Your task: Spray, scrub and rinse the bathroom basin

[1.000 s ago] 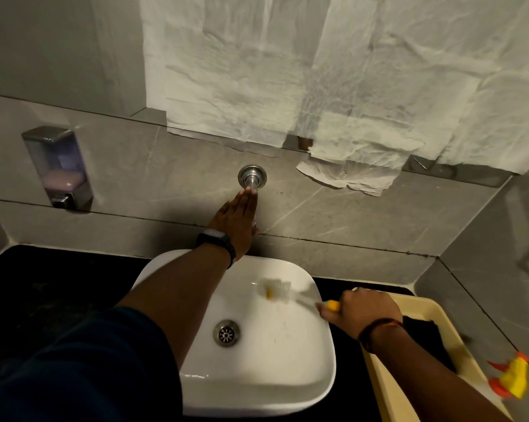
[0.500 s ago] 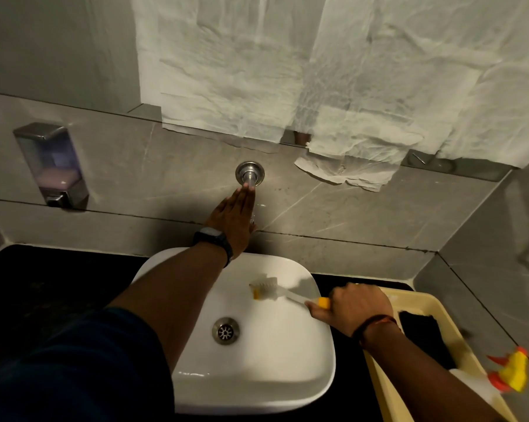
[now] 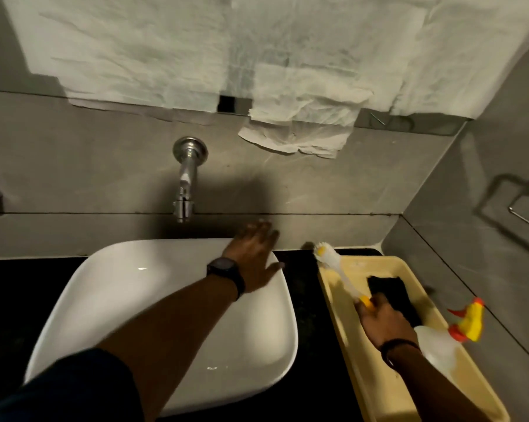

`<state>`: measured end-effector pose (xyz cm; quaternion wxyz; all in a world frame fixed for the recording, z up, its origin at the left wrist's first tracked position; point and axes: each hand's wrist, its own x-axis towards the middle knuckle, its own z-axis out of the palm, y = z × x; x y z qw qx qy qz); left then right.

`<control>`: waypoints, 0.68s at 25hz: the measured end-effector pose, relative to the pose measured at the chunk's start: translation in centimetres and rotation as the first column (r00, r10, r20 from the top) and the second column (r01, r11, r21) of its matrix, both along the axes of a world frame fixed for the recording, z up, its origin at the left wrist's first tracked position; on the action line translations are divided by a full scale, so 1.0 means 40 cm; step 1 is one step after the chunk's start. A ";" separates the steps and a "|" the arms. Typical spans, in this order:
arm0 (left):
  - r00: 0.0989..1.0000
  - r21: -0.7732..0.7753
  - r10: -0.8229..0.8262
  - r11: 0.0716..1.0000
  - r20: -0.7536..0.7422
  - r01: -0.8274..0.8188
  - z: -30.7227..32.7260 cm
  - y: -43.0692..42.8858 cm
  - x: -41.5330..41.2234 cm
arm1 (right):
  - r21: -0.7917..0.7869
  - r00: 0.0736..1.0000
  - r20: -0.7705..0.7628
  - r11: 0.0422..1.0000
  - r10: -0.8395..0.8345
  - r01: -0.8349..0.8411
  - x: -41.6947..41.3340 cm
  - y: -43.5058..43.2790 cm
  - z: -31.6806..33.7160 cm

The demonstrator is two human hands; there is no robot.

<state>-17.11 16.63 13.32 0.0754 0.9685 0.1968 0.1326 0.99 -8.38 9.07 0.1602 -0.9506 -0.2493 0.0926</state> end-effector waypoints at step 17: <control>0.945 -0.111 -0.209 0.976 -0.250 0.187 -0.383 -0.373 0.381 | -0.199 0.987 0.126 0.977 0.101 -0.075 0.089 -0.126 -0.357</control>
